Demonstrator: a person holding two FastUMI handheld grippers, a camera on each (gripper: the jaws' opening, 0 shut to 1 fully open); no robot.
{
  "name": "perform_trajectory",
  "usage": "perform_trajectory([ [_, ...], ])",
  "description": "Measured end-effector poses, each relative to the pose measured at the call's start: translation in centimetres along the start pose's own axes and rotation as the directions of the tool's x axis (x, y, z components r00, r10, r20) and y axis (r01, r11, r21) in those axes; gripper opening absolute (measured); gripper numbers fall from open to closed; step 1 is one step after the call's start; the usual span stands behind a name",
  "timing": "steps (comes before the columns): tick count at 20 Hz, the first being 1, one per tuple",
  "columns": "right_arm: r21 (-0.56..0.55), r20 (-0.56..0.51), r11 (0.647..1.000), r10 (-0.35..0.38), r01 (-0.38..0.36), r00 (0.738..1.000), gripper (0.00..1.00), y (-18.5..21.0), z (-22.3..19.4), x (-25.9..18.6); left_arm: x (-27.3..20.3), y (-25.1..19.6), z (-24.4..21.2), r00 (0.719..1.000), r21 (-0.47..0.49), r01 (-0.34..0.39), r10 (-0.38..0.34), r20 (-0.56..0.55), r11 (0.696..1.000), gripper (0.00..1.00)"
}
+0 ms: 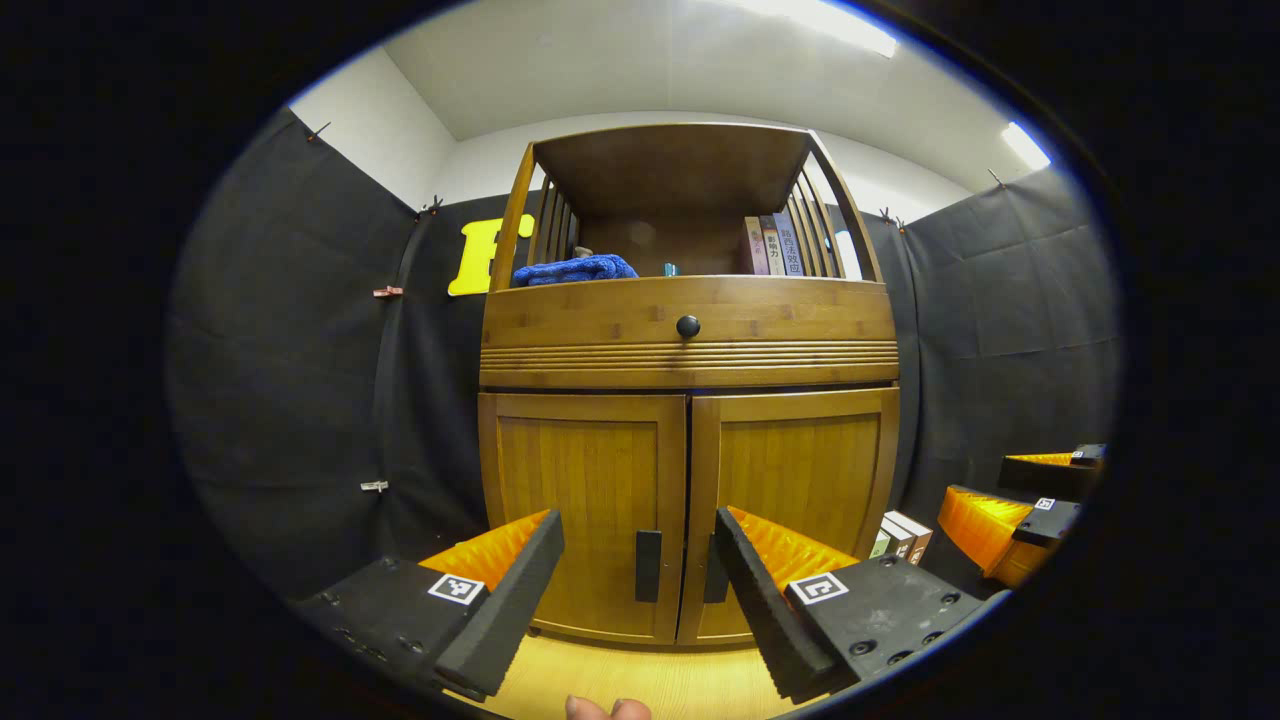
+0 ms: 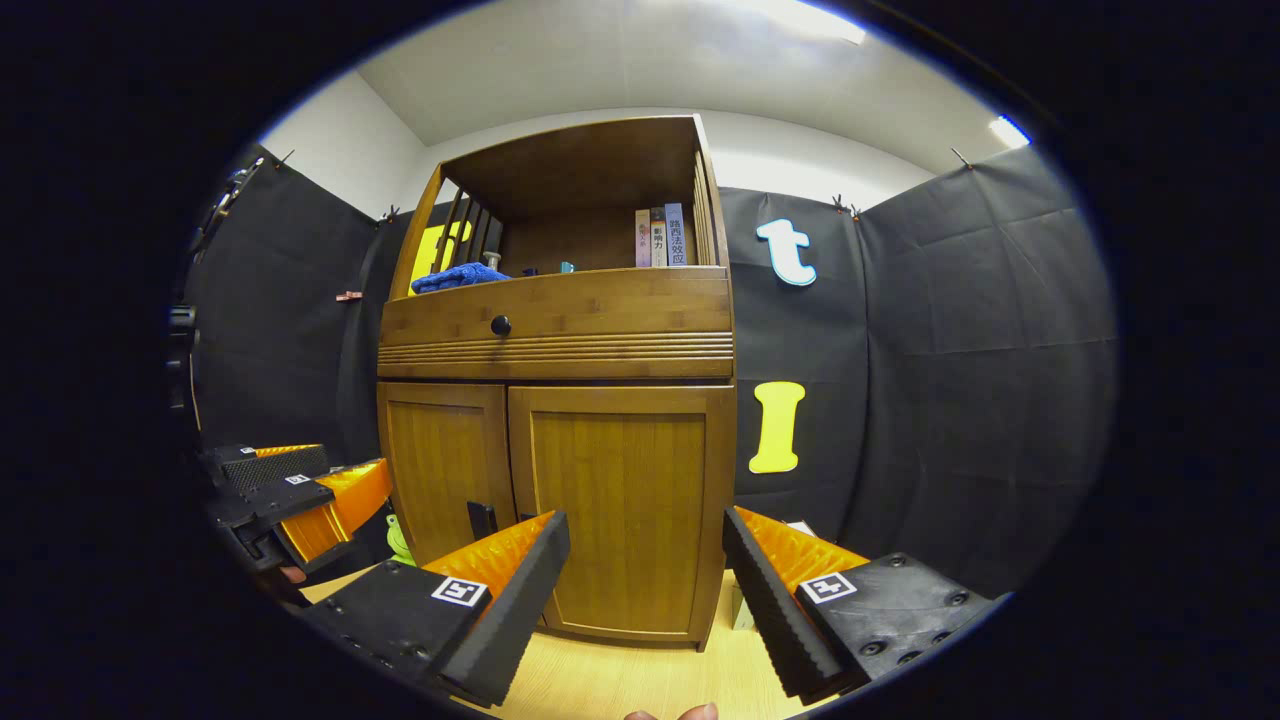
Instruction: Open the right door of the double-door shoe cabinet with the right hand, and open the left door with the left hand.
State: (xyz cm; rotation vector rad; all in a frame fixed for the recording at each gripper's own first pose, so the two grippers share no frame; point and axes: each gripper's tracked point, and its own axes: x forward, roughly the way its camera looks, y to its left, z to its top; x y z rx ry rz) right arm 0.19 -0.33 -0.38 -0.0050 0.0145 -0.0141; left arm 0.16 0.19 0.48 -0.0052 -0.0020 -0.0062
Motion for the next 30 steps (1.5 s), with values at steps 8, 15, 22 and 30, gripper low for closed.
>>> perform_trajectory([
  [8, -0.008, -0.007, 1.000, -0.001, 0.001, 1.000, 0.97, 0.1, -0.2, 0.0, 0.2, -0.3, 0.1, 1.000, 0.007, 0.004, -0.004, -0.006, 1.000, 0.92],
  [15, -0.018, -0.008, 1.000, 0.008, -0.008, 1.000, 0.99, 1.1, -0.4, 0.9, 0.6, -0.1, -0.4, 1.000, 0.004, 0.019, -0.019, -0.015, 1.000, 0.92],
  [22, 0.000, -0.029, 0.999, 0.041, -0.041, 0.999, 0.98, 4.8, -3.0, 4.5, 1.4, 0.2, -1.1, 0.999, 0.030, 0.051, -0.051, -0.002, 0.998, 0.93],
  [30, 0.103, -0.108, 0.994, 0.050, -0.039, 0.993, 0.98, 9.5, -10.1, 12.9, 1.4, 1.2, -1.5, 1.000, 0.017, 0.026, -0.026, -0.005, 1.000, 0.92],
])
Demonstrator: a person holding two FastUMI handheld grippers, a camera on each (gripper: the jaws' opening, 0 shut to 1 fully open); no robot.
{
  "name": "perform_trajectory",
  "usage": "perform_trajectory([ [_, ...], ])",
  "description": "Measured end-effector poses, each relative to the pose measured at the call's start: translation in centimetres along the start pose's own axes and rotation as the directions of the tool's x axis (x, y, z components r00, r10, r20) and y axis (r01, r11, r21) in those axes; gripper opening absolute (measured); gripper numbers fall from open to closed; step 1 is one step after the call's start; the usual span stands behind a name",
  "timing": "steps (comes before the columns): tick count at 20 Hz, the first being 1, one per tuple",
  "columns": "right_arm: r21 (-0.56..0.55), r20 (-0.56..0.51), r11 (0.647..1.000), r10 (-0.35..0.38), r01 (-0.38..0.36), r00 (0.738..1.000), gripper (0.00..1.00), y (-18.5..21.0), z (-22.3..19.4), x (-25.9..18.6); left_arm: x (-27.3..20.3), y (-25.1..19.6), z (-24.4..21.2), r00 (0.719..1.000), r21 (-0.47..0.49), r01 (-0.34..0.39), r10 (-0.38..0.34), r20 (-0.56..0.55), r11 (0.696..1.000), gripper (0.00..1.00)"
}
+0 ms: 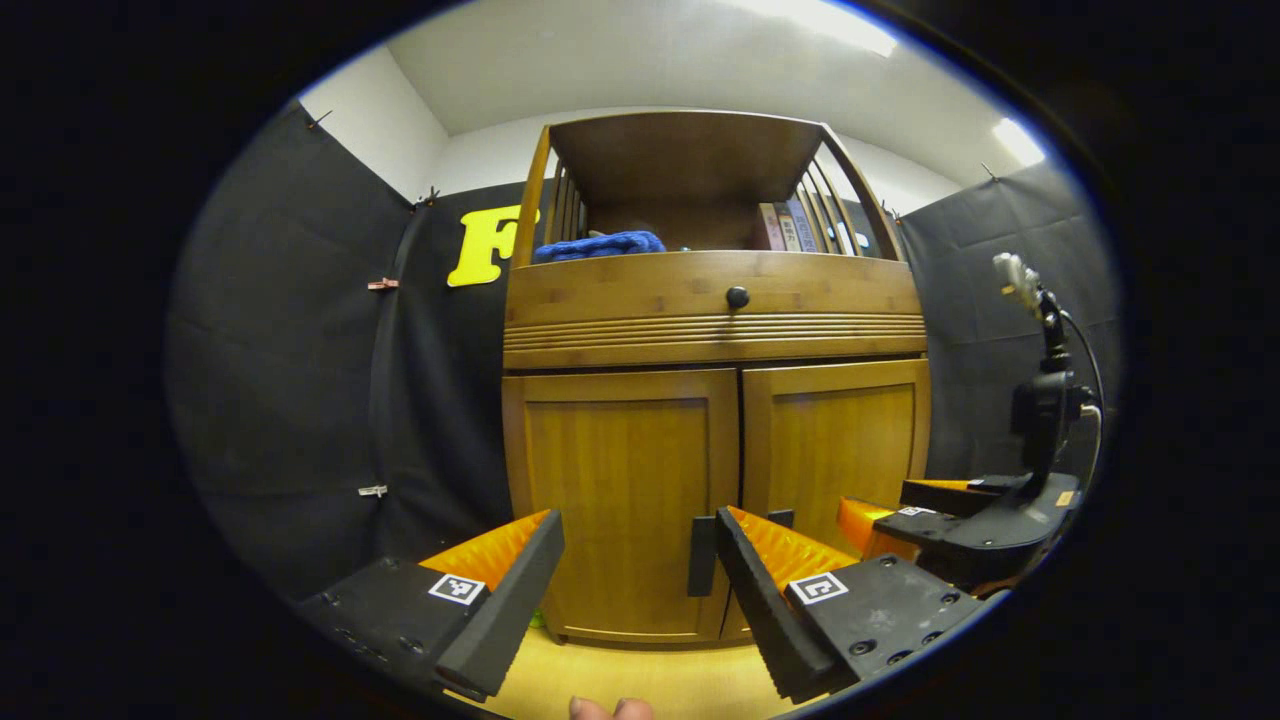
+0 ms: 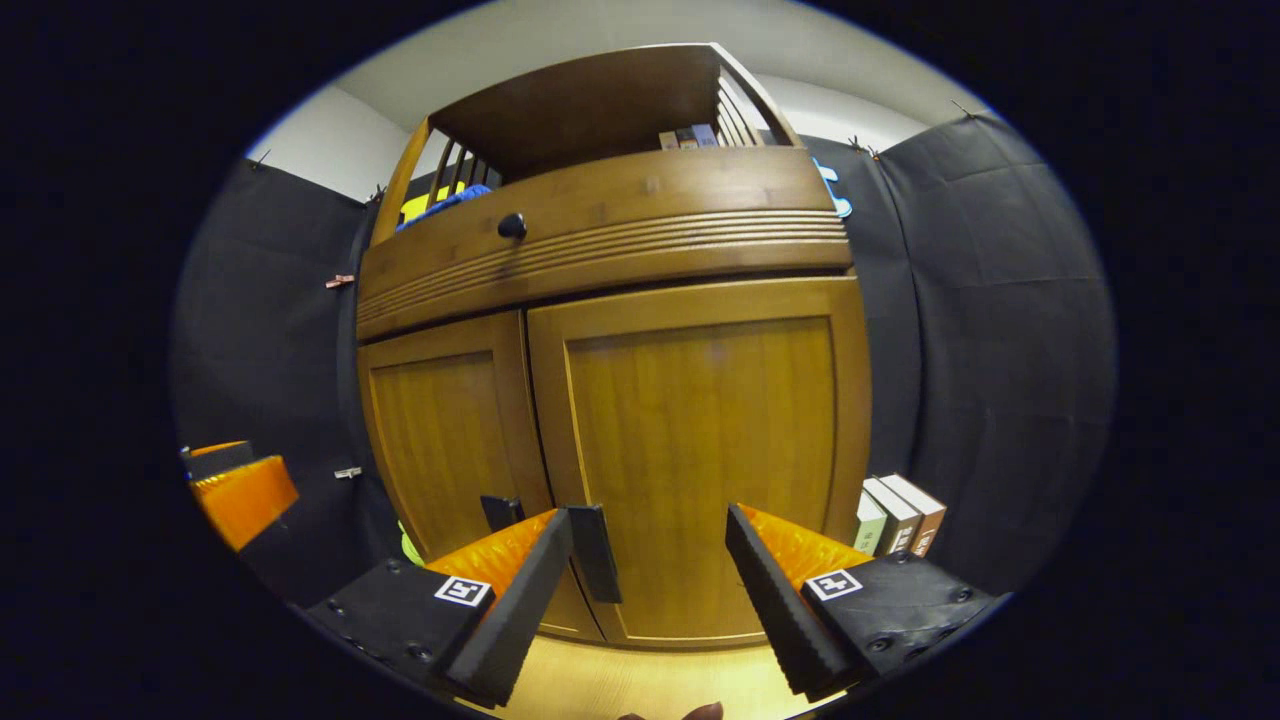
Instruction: Open the right door of the double-door shoe cabinet with the right hand, and open the left door with the left hand.
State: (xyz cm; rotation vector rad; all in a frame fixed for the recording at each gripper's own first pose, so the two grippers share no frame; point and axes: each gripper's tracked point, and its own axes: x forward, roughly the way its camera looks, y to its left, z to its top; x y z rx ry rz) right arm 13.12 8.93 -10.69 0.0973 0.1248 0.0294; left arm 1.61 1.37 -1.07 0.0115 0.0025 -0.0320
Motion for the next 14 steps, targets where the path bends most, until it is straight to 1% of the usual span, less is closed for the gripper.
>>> perform_trajectory([
  [2, -0.003, -0.015, 1.000, 0.003, -0.003, 1.000, 0.98, 1.0, -1.8, 1.9, -0.1, -0.1, -0.2, 1.000, -0.012, 0.002, -0.002, -0.011, 1.000, 0.92],
  [3, 0.000, -0.030, 1.000, 0.004, -0.004, 1.000, 0.98, 1.4, -2.8, 2.8, -0.1, 0.0, -0.4, 1.000, -0.013, 0.006, -0.006, -0.015, 1.000, 0.95],
  [6, 0.022, -0.067, 1.000, -0.005, 0.006, 0.998, 0.98, 2.0, -5.6, 4.9, -0.2, 0.3, -0.5, 1.000, 0.009, 0.015, -0.015, -0.028, 1.000, 0.92],
  [7, 0.017, -0.076, 1.000, -0.003, 0.004, 0.997, 0.94, 2.3, -6.5, 5.5, -0.2, 0.4, -0.7, 0.999, 0.014, 0.016, -0.015, -0.028, 1.000, 0.95],
  [8, 0.009, -0.081, 1.000, -0.005, 0.006, 0.997, 0.90, 2.5, -7.2, 6.2, -0.2, 0.5, -0.8, 0.999, 0.014, 0.015, -0.014, -0.032, 1.000, 0.92],
  [9, 0.004, -0.085, 1.000, -0.005, 0.005, 0.996, 0.79, 2.7, -7.6, 6.9, -0.2, 0.6, -0.9, 0.999, 0.011, 0.013, -0.012, -0.037, 1.000, 0.92],
  [10, 0.001, -0.091, 1.000, -0.012, 0.012, 0.996, 0.76, 2.9, -8.2, 7.5, -0.3, 0.5, -1.0, 0.999, 0.006, 0.012, -0.012, -0.041, 1.000, 0.92],
  [11, 0.011, -0.107, 1.000, -0.011, 0.013, 0.994, 0.76, 3.1, -8.5, 7.6, -0.3, 0.5, -1.1, 0.999, 0.006, 0.013, -0.013, -0.045, 1.000, 0.92],
  [12, 0.024, -0.126, 1.000, -0.016, 0.019, 0.992, 0.68, 3.3, -9.3, 8.4, -0.4, 0.5, -1.2, 0.999, 0.011, 0.012, -0.012, -0.051, 1.000, 0.95],
  [13, 0.034, -0.134, 0.999, -0.029, 0.034, 0.991, 0.59, 3.1, -9.3, 8.5, -0.5, 0.7, -1.2, 0.999, 0.020, 0.009, -0.008, -0.052, 1.000, 0.95],
  [14, 0.045, -0.140, 0.998, -0.043, 0.049, 0.989, 0.47, 2.8, -9.5, 8.9, -0.5, 0.9, -1.1, 0.999, 0.033, 0.005, -0.004, -0.050, 0.999, 0.92],
])
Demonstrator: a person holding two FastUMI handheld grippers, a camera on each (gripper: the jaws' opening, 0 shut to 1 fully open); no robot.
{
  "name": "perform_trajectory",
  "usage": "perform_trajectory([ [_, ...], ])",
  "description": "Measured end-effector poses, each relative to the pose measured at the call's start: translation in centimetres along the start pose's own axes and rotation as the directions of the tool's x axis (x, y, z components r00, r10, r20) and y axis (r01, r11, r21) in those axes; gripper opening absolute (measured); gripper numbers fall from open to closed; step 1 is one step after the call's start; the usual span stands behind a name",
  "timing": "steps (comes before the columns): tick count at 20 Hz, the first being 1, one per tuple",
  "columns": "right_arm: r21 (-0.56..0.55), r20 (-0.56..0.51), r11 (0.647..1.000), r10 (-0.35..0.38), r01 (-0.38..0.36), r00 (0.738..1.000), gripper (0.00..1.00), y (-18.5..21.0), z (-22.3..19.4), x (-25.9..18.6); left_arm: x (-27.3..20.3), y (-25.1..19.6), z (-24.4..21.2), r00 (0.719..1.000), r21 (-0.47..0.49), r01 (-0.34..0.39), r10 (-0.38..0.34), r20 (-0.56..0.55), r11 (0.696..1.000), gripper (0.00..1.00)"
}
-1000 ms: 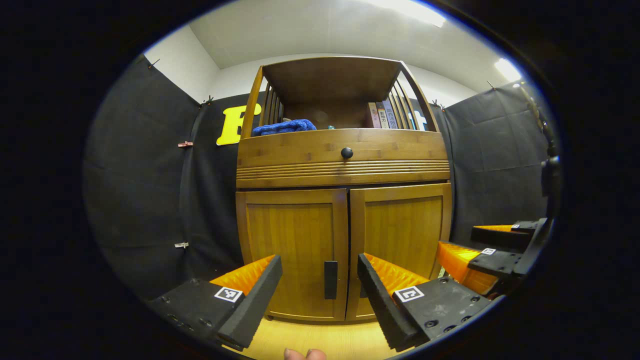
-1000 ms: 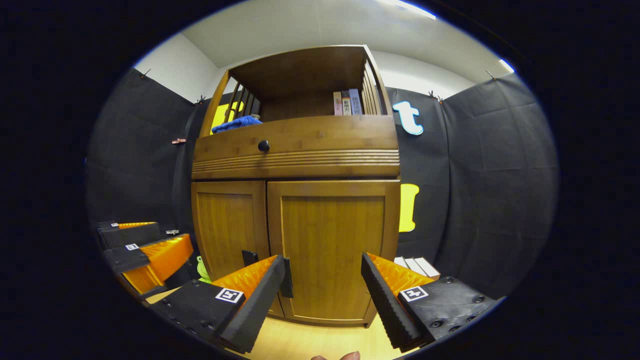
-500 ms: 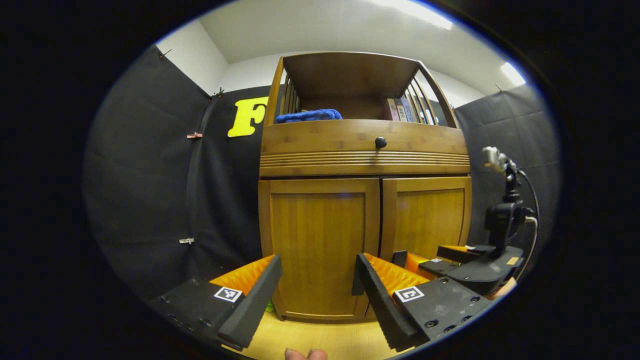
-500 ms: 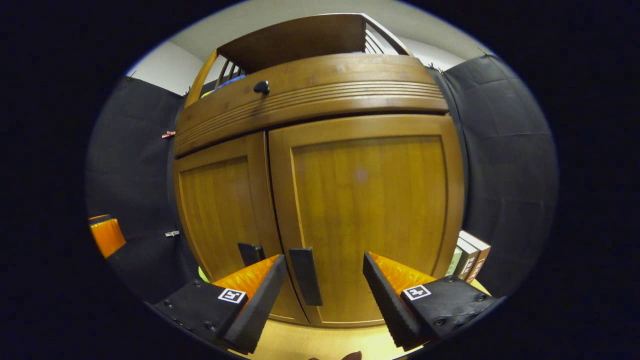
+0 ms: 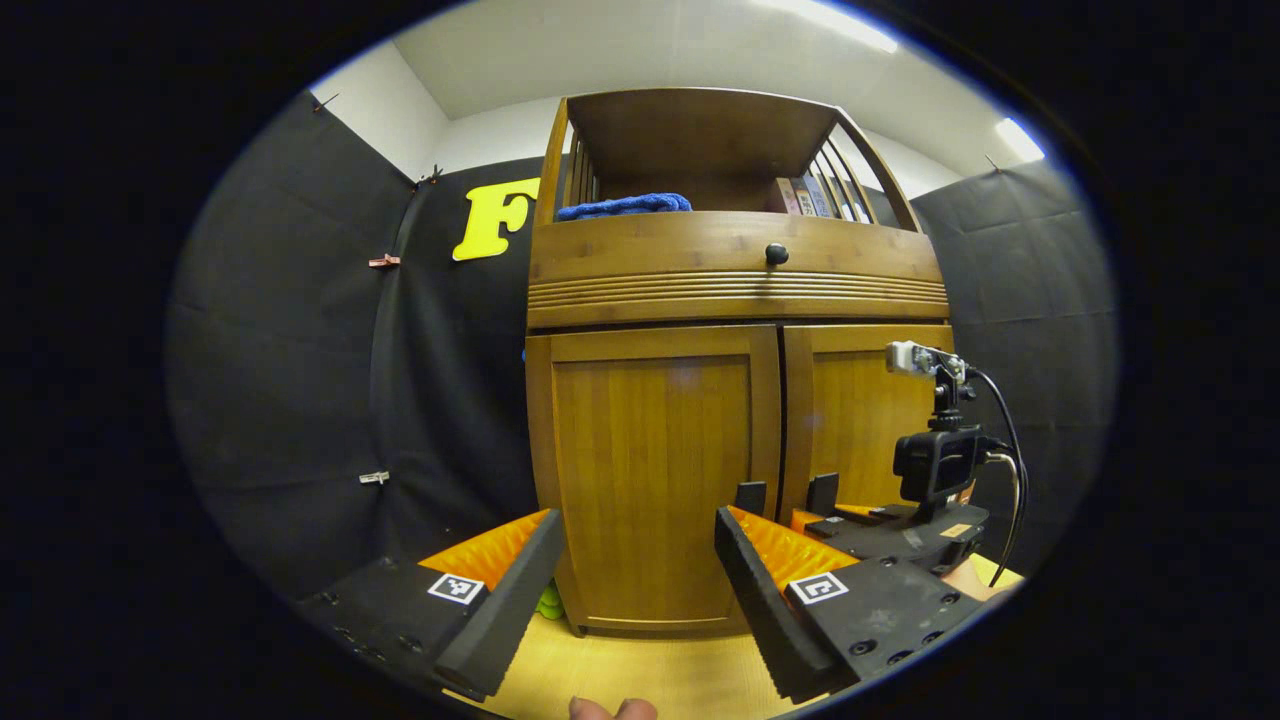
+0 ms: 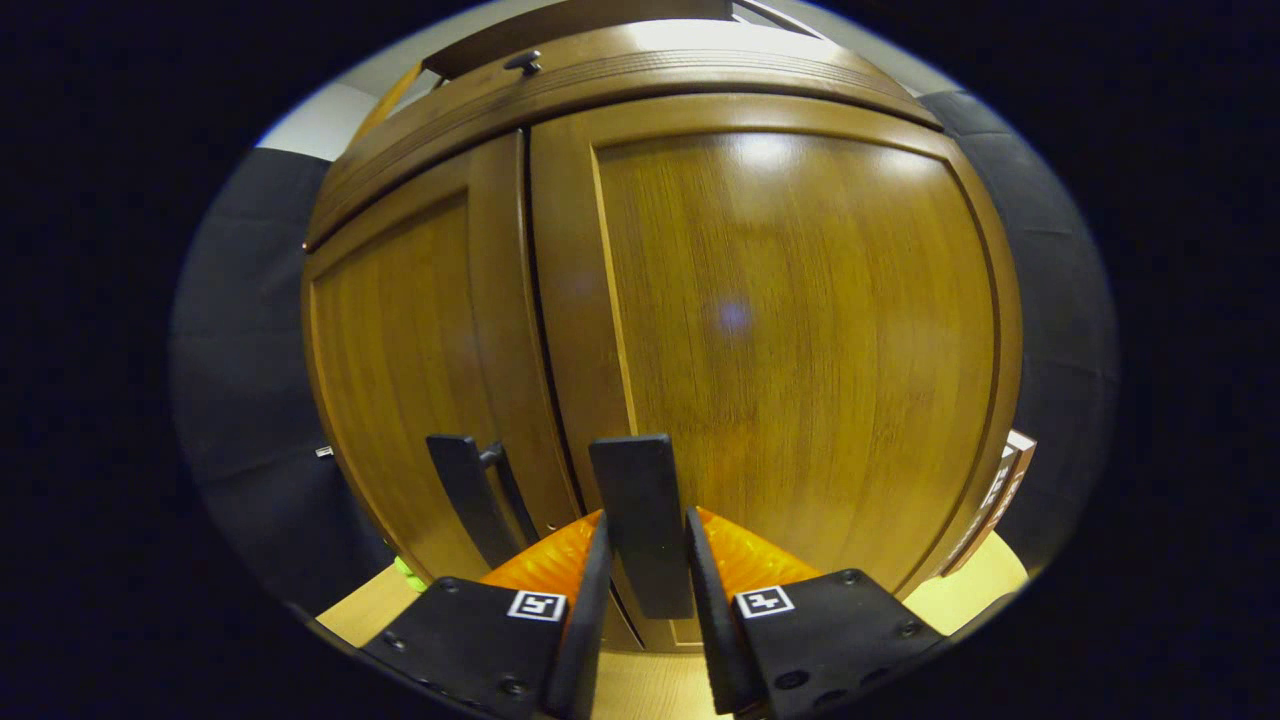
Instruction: Open the right door of the double-door shoe cabinet with the right hand, and open the left door with the left hand.
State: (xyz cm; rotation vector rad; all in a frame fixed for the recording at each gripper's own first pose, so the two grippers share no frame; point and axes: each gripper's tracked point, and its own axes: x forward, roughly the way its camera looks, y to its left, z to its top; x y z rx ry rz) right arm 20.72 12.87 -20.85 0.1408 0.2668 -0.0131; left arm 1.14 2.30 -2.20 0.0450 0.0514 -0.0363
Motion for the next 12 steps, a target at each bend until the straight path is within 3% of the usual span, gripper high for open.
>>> perform_trajectory([
  [1, 0.005, 0.004, 1.000, 0.003, -0.003, 1.000, 0.45, 0.0, -0.3, 0.7, 0.1, 0.2, 0.0, 1.000, 0.012, -0.003, 0.003, 0.002, 1.000, 0.92],
  [2, -0.009, 0.015, 1.000, 0.005, -0.005, 1.000, 0.36, -0.1, 0.0, 0.0, 0.2, 0.4, 0.1, 1.000, 0.020, -0.007, 0.007, 0.000, 1.000, 0.92],
  [3, -0.040, 0.026, 0.999, 0.022, -0.021, 0.999, 0.40, 0.0, 0.1, -0.1, 0.1, 0.4, 0.0, 1.000, 0.023, -0.010, 0.010, -0.003, 1.000, 0.95],
  [5, -0.076, 0.021, 0.995, 0.059, -0.058, 0.998, 0.27, 0.2, 0.0, -0.3, -0.1, 0.2, 0.0, 1.000, 0.021, -0.014, 0.014, -0.005, 1.000, 0.92],
  [6, -0.066, 0.015, 0.995, 0.079, -0.078, 0.997, 0.27, 0.4, 0.1, -0.8, -0.2, 0.1, 0.2, 1.000, 0.020, -0.018, 0.018, 0.000, 1.000, 0.95],
  [7, -0.059, 0.014, 0.994, 0.098, -0.097, 0.995, 0.21, 0.4, 0.2, -1.7, 0.0, 0.1, 0.2, 1.000, 0.016, -0.020, 0.020, 0.002, 1.000, 0.92],
  [12, -0.042, 0.015, 0.986, 0.159, -0.158, 0.987, 0.20, -0.7, -0.5, -7.8, -0.2, -0.8, 0.6, 0.999, -0.050, -0.038, 0.039, 0.008, 0.998, 0.95],
])
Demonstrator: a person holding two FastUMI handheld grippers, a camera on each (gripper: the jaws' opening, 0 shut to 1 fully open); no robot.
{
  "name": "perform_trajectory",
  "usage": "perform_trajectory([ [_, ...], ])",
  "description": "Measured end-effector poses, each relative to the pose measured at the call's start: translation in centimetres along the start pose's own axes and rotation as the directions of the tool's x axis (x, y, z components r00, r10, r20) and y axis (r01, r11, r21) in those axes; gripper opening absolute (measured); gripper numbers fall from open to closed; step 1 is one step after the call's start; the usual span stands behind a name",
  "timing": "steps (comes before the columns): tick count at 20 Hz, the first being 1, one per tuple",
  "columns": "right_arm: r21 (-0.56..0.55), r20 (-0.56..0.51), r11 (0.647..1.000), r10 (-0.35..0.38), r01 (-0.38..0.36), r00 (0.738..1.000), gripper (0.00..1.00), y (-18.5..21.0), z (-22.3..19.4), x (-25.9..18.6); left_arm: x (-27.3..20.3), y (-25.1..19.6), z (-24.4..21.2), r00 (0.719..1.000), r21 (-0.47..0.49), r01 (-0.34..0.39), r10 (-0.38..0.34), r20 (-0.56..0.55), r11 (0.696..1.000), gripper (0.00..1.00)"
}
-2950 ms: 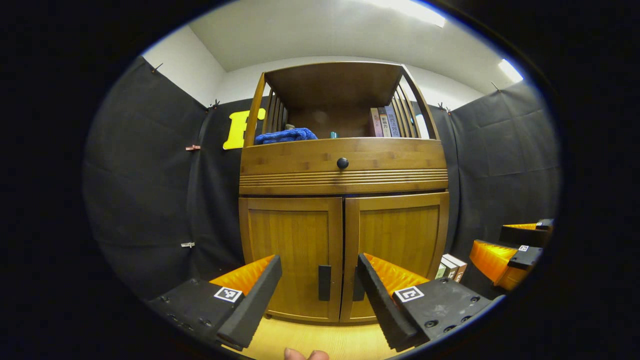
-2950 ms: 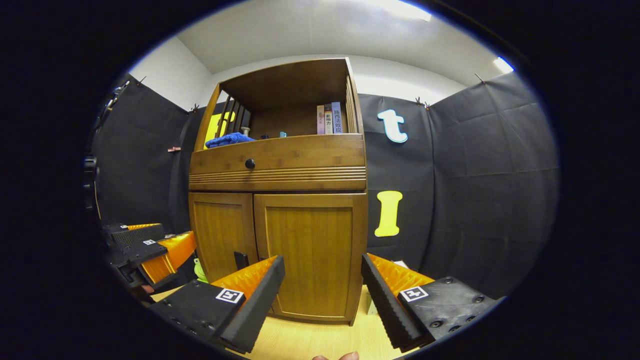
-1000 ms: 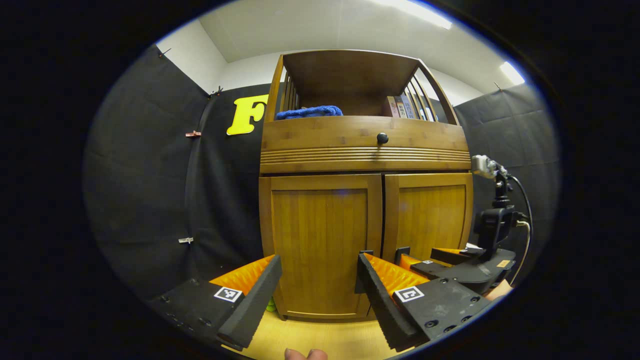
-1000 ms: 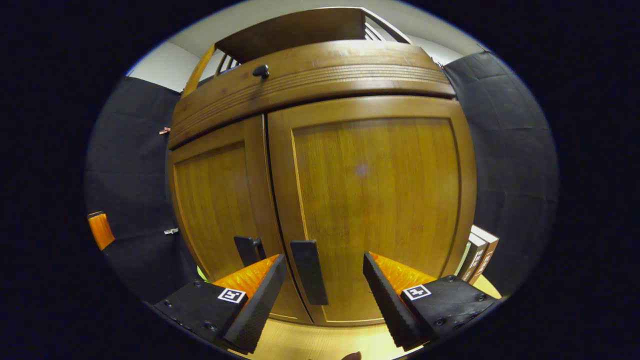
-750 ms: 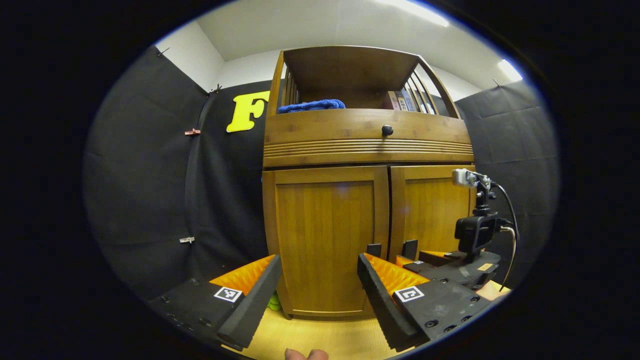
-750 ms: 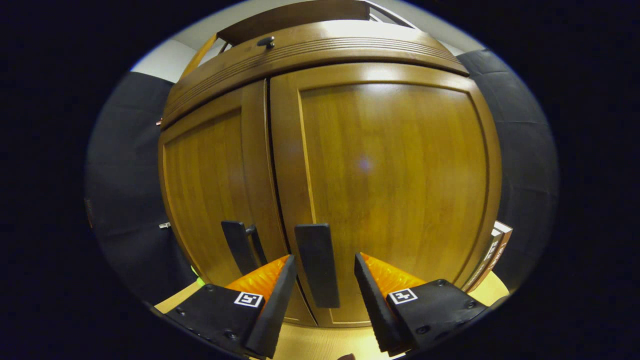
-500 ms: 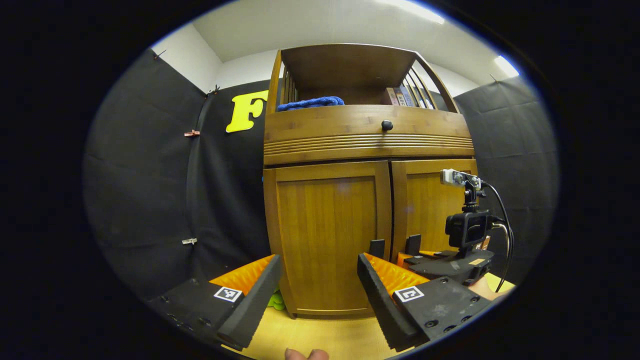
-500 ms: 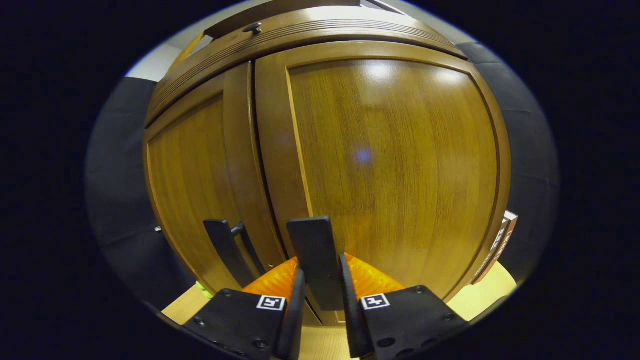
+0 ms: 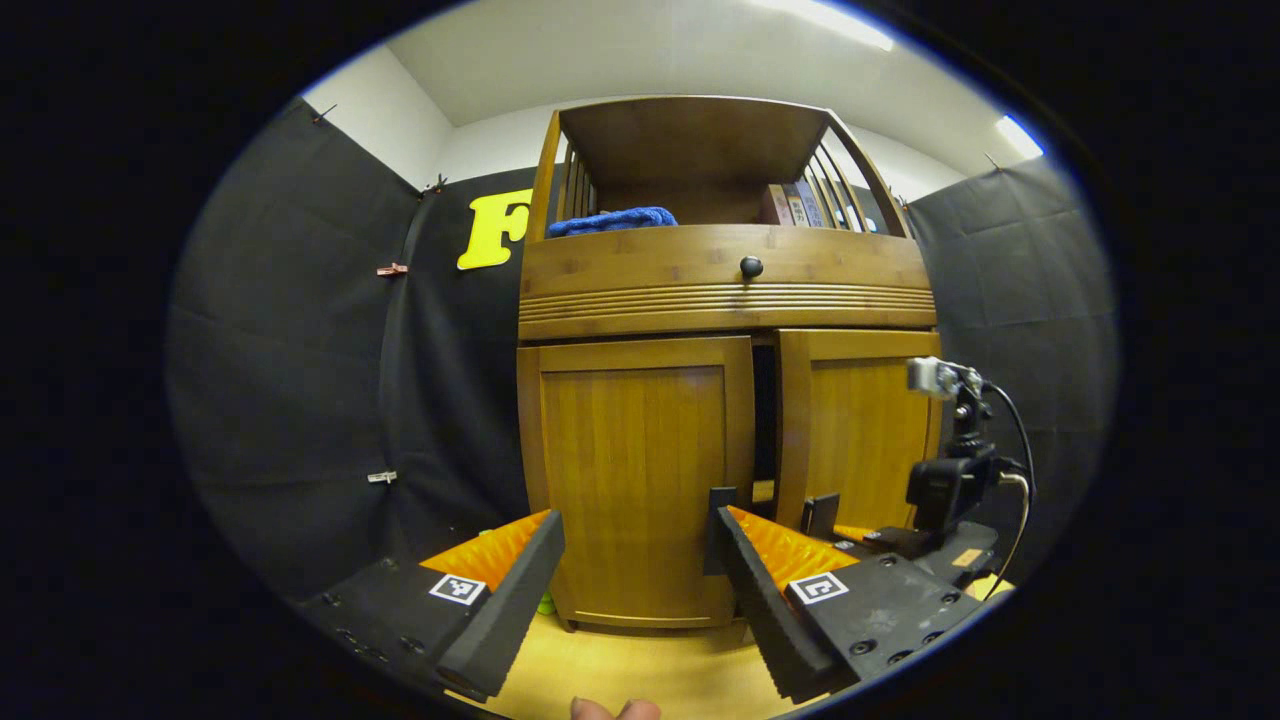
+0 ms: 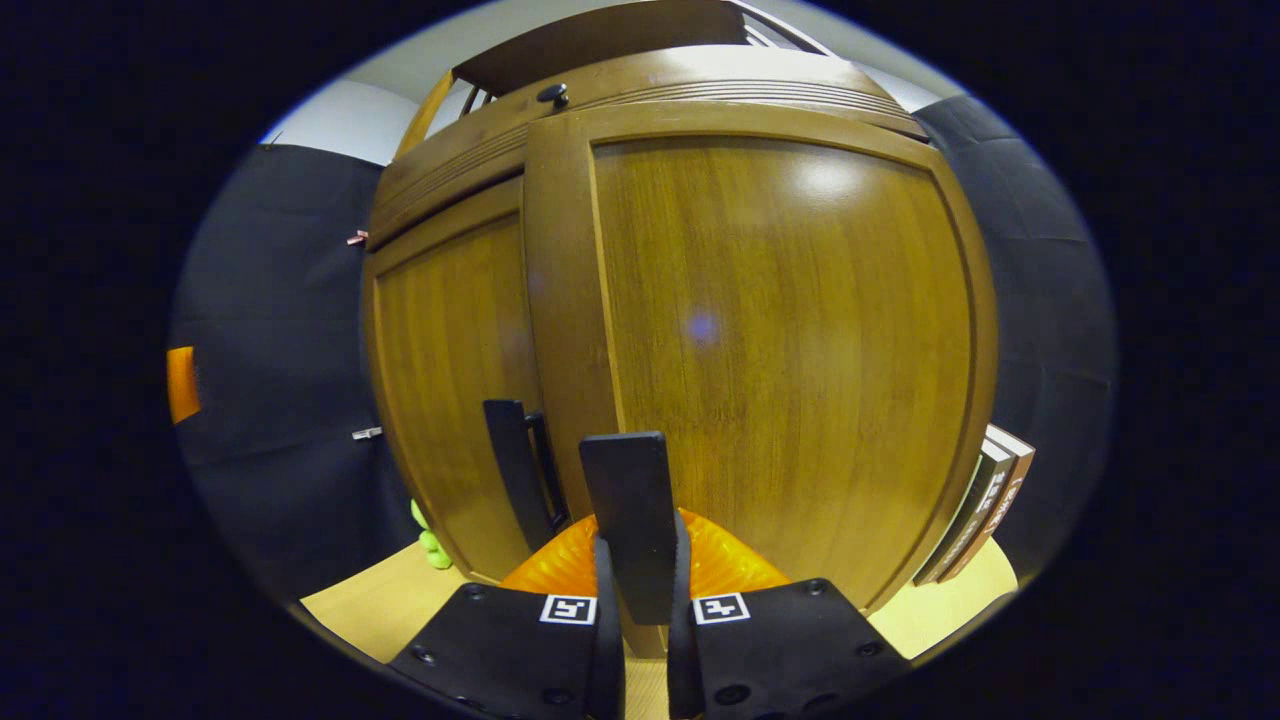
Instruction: Open the right door of the double-door shoe cabinet with the right hand, and open the left door with the left hand.
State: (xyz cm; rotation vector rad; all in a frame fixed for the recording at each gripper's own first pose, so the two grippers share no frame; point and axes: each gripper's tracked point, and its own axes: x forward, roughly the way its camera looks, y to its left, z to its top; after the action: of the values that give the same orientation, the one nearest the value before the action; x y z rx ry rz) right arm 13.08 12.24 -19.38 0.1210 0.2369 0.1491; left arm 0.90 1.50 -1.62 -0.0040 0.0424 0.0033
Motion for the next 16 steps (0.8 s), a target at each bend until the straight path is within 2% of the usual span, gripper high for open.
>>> perform_trajectory([
  [7, 0.005, 0.007, 0.999, 0.049, -0.049, 0.999, 0.20, -2.8, 0.1, -8.5, -0.3, -0.2, 0.4, 0.998, -0.029, -0.057, 0.058, 0.020, 0.998, 0.92],
  [8, 0.006, 0.006, 0.999, 0.051, -0.051, 0.999, 0.20, -3.5, 0.0, -9.6, -0.3, -0.2, 0.5, 0.998, -0.025, -0.063, 0.064, 0.021, 0.998, 0.95],
  [9, 0.008, 0.007, 0.999, 0.052, -0.052, 0.999, 0.20, -4.2, 0.1, -10.7, -0.4, -0.1, 0.4, 0.997, -0.020, -0.069, 0.070, 0.020, 0.997, 0.92],
  [12, 0.007, 0.009, 0.999, 0.035, -0.035, 0.999, 0.20, -6.6, 0.4, -13.8, -0.4, -0.6, 0.5, 0.997, -0.019, -0.072, 0.073, 0.018, 0.997, 0.92],
  [13, 0.007, 0.008, 1.000, 0.024, -0.024, 1.000, 0.17, -7.5, 0.5, -14.6, -0.4, -0.9, 0.5, 0.997, -0.022, -0.073, 0.073, 0.019, 0.997, 0.92],
  [14, 0.004, 0.008, 1.000, 0.012, -0.012, 1.000, 0.20, -8.5, 0.6, -15.2, -0.3, -1.1, 0.6, 0.997, -0.022, -0.072, 0.072, 0.016, 0.997, 0.92],
  [16, -0.021, 0.013, 1.000, -0.018, 0.018, 1.000, 0.19, -10.6, 1.0, -16.9, -0.4, -1.5, 0.8, 0.997, -0.024, -0.068, 0.069, 0.019, 0.997, 0.93],
])
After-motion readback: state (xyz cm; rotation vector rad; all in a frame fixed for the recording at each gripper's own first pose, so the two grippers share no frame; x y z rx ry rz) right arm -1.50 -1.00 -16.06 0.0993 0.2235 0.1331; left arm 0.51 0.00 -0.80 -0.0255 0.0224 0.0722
